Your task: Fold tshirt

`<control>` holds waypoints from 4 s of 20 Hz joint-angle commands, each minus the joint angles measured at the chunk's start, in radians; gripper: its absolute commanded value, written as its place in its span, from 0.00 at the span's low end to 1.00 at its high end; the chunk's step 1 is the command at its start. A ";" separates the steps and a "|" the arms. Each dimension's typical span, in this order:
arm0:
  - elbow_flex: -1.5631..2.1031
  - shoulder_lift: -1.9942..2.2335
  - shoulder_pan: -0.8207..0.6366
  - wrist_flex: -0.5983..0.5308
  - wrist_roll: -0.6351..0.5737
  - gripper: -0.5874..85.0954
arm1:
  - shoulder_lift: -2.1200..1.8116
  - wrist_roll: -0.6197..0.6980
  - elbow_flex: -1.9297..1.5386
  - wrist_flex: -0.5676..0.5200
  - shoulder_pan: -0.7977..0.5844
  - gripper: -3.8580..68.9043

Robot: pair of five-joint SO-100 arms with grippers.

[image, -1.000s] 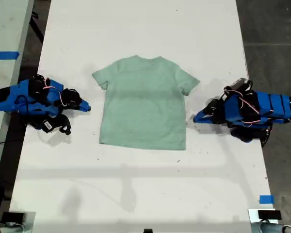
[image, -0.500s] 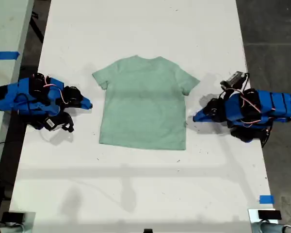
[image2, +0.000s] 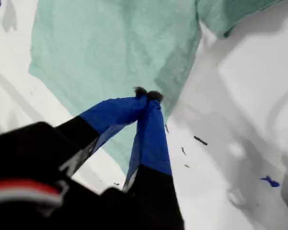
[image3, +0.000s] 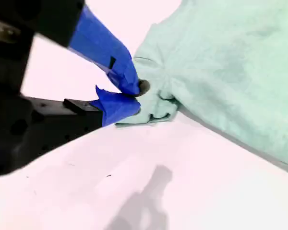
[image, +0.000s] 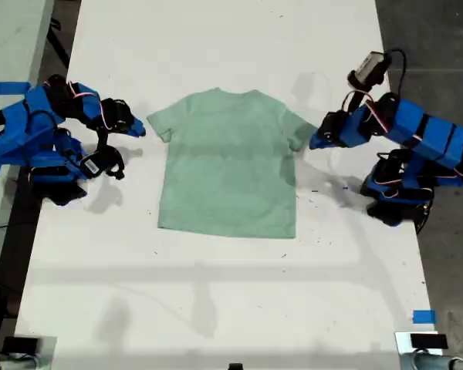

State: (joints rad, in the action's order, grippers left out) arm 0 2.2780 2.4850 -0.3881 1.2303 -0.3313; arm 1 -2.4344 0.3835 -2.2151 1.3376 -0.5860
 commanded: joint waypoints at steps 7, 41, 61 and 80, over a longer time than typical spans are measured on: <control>-0.646 -0.569 -0.296 0.236 -0.258 0.01 | 0.387 0.305 0.502 0.098 -0.314 0.03; -0.724 -0.709 -0.296 0.264 -0.279 0.01 | 0.695 0.584 0.281 -0.181 -0.459 0.03; -0.726 -0.709 -0.253 0.264 -0.253 0.01 | 1.378 0.275 0.974 -0.503 -0.018 0.44; -0.910 -0.868 -0.245 0.229 -0.360 0.39 | 0.227 0.259 0.383 -0.014 0.018 0.35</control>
State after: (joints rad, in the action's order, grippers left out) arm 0 1.4680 1.6567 -0.6121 1.4619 -0.6627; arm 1 -2.1077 0.6642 -1.8055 1.3223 -0.5875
